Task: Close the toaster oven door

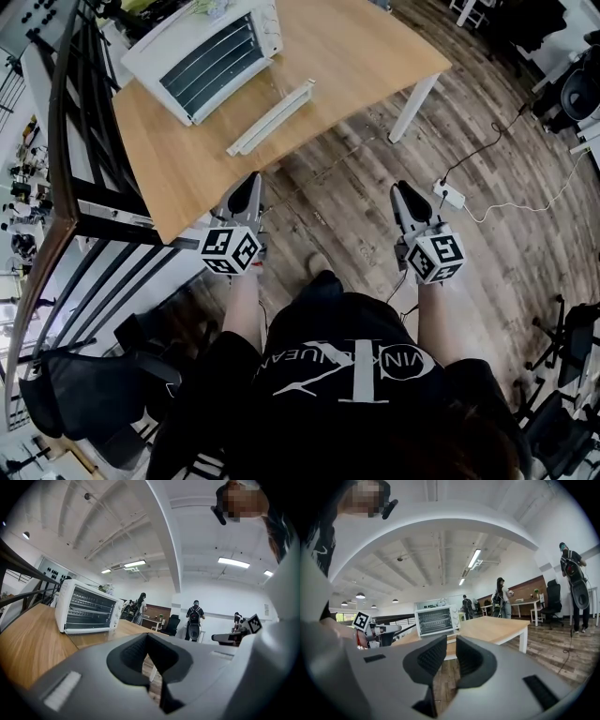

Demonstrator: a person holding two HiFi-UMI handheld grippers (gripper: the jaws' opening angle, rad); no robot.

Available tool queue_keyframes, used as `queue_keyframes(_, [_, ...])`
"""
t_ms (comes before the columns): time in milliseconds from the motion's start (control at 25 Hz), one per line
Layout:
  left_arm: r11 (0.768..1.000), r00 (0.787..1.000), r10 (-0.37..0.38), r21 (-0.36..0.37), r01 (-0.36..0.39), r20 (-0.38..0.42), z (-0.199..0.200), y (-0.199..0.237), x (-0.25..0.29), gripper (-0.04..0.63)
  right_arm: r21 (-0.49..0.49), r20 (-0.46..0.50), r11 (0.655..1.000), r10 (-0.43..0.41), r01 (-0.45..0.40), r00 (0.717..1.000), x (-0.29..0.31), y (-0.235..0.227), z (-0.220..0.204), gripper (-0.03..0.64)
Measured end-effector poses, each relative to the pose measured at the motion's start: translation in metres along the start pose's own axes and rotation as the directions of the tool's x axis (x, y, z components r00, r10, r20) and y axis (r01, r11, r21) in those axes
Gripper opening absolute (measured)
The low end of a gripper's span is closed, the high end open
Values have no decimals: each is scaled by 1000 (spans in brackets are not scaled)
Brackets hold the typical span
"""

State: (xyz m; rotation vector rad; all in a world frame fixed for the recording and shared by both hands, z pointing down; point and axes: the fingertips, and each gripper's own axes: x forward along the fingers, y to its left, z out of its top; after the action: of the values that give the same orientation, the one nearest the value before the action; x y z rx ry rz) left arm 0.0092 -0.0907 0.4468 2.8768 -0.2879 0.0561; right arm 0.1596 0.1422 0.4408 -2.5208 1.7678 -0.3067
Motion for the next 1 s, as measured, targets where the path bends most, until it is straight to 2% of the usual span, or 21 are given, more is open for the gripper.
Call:
queue_keyframes(200, [1000,1000,9,9,-8,-7,6,19,26,-2,10,-2,1000,24,-24,1000,40,-13,7,26])
queue_keyframes(480, [997,997,71,15,-72,17,22,62,45,-2,3,-6,995,97,-97,995,103,-13,13,26])
queue_keyframes(720, [991,990,134,11,-135,46,36,97,45,-2,-16,-7,987,161,-161,987,149,-3,24,26])
queue_keyframes(1000, [985,983,172,-4,-172,61,41,123,43,-2,-32,-36,977,210,-211,977,183,10,26,26])
